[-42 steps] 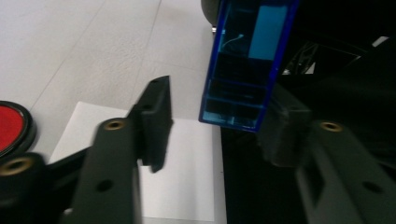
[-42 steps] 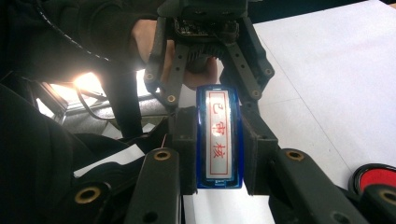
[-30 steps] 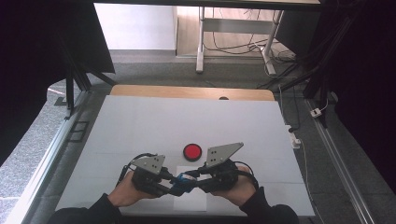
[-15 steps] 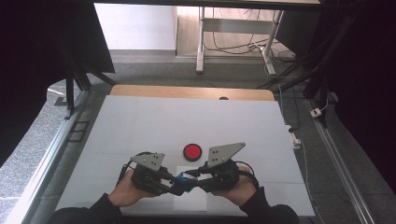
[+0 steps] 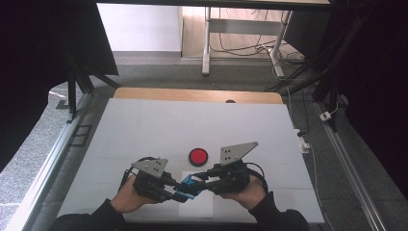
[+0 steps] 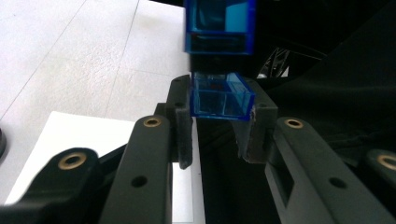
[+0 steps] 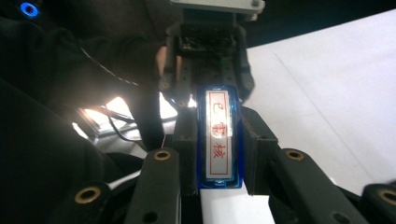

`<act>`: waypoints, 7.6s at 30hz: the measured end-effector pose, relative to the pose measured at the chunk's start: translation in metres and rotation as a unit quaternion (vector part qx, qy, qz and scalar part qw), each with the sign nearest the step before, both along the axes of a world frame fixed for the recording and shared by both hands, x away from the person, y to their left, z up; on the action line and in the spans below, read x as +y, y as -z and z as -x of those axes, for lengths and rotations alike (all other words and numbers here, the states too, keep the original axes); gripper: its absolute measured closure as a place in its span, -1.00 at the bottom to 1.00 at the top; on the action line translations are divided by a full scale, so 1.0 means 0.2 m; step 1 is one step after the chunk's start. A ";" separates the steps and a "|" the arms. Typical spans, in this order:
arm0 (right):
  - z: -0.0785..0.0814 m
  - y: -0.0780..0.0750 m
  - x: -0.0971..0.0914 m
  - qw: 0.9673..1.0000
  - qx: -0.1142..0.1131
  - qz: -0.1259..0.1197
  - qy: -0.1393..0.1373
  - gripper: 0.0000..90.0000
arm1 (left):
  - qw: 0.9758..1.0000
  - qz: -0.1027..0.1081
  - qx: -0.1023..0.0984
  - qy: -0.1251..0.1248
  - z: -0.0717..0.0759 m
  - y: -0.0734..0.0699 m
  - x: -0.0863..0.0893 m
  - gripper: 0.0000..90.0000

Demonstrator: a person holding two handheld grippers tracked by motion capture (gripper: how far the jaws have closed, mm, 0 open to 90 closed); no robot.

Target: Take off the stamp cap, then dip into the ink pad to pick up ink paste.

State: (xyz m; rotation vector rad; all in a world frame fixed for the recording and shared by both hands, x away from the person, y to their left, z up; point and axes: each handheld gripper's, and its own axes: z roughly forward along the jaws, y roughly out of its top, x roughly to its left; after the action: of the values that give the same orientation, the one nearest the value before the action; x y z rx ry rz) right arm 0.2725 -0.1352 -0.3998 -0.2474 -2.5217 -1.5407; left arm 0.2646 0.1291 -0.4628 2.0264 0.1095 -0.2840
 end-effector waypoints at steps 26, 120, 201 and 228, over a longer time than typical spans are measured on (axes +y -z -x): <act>0.03 -0.01 -0.01 0.996 -0.074 0.021 0.053 0.58 | 0.988 -0.048 -0.017 -0.146 0.04 -0.03 0.13 0.53; -0.12 0.11 -0.10 0.971 -0.074 0.089 0.209 0.58 | 0.904 -0.104 0.045 -0.413 0.38 0.06 0.77 0.51; -0.58 0.40 0.22 0.942 -0.067 0.230 0.234 0.58 | 0.905 -0.100 0.052 -0.410 0.37 0.07 0.79 0.52; -0.58 0.40 0.29 0.931 -0.068 0.267 0.240 0.59 | 0.905 -0.103 0.056 -0.408 0.36 0.07 0.79 0.52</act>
State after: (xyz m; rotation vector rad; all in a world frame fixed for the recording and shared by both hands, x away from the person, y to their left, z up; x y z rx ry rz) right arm 0.3895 -0.0775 -0.4792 -0.9177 -3.1142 -0.9629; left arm 0.1917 0.2863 -0.4765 1.9799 1.0670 0.1546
